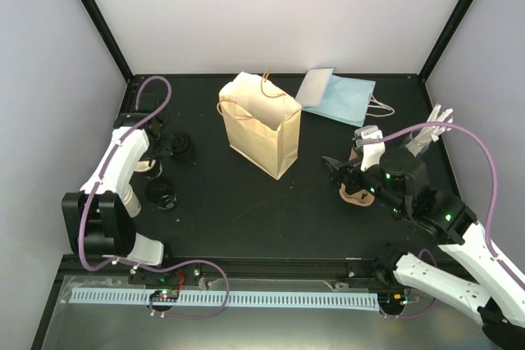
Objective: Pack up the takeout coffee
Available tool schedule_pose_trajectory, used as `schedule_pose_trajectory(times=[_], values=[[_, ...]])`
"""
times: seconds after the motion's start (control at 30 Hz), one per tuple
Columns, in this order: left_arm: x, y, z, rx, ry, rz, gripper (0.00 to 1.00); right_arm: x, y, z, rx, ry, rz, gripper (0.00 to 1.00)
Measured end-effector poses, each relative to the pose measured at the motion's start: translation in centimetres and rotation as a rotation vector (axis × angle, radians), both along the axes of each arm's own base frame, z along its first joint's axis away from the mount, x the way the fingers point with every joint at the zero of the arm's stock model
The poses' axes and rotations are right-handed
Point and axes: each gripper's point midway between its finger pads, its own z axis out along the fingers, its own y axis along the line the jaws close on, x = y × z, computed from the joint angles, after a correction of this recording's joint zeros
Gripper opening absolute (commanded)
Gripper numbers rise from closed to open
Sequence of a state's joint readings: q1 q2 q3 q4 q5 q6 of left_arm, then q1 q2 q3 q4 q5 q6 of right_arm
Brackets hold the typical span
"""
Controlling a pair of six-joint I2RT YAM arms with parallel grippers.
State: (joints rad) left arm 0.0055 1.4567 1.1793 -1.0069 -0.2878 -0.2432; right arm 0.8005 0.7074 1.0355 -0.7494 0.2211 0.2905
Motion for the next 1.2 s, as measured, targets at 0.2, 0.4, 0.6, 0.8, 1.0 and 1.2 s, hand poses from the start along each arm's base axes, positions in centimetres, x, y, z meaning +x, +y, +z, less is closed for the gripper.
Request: schedule_pose_trajectory(times=[0.2, 0.4, 0.6, 0.8, 1.0, 1.2], values=[[0.7, 0.1, 5.9, 0.0, -0.137, 0.013, 0.02, -0.1, -0.1, -0.2, -0.007, 0.007, 0.0, 0.93], [0.4, -0.2, 13.4, -0.011, -0.306, 0.014, 0.02, -0.1, -0.1, -0.3, -0.011, 0.011, 0.0, 0.93], [-1.8, -3.9, 21.1, -0.168, -0.553, -0.104, 0.01, -0.1, -0.2, -0.3, -0.012, 0.009, -0.003, 0.93], [-5.9, -9.0, 22.2, -0.353, -0.625, -0.286, 0.02, -0.1, -0.2, -0.3, -0.01, 0.011, -0.006, 0.93], [-9.8, -13.8, 15.4, -0.522, -0.449, -0.393, 0.02, -0.1, -0.1, -0.5, 0.008, 0.022, -0.01, 0.93], [-12.6, -19.3, 10.9, -0.571, -0.272, -0.543, 0.02, 0.1, 0.4, -2.8, 0.015, 0.076, -0.015, 0.93]])
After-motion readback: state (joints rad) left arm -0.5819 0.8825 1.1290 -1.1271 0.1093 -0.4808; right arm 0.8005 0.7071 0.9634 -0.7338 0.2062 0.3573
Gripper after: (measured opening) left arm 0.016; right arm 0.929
